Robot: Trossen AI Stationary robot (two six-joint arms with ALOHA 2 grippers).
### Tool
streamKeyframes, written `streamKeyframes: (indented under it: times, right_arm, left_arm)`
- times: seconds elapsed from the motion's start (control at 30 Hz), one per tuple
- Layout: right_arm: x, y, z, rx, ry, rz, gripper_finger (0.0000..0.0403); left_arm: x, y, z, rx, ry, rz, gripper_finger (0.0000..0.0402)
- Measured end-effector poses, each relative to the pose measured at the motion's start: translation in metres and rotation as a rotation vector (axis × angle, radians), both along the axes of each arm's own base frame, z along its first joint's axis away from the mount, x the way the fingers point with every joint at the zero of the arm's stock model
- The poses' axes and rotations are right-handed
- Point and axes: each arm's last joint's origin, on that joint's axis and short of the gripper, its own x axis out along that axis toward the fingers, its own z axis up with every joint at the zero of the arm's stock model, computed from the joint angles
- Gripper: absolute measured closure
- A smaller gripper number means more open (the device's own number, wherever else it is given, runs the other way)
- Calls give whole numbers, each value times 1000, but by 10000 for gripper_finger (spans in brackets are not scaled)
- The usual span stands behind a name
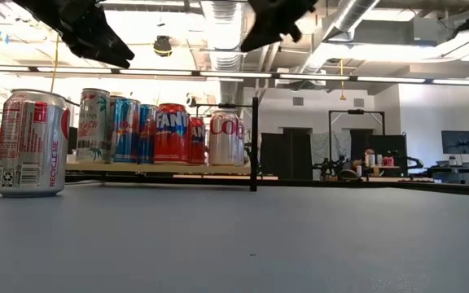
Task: Place canned beverage on shelf
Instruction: Put the silver soda can on the shelf aligned with the other silver soda cans
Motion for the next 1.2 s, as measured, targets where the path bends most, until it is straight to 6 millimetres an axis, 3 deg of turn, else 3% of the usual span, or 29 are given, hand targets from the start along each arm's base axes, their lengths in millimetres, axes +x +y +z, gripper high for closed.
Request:
streamKeyframes:
  times: [0.23,0.33,0.43,0.63,0.8,0.97,1.2]
  right_arm:
    - [-31,-76,8,115,-58,-6,403]
    - [-39,-94,3,187,-56,41,403]
    - [-42,-88,3,190,-52,74,403]
    - [-56,-55,18,132,-91,171,403]
    - [-74,-35,6,127,-124,210,403]
    - [-91,-19,-15,141,-155,237,403]
    - [-95,-10,-30,128,-191,268,403]
  left_arm:
    - [1,0,3,-15,-37,2,54]
    - [2,-1,3,-44,-57,-15,54]
    - [3,-3,0,-91,-39,-52,54]
    - [-4,-17,7,-336,9,-274,54]
    - [-7,-35,5,-414,50,-385,54]
    - [-19,-39,-1,-493,106,-198,54]
    - [-19,-42,-12,-672,162,-35,54]
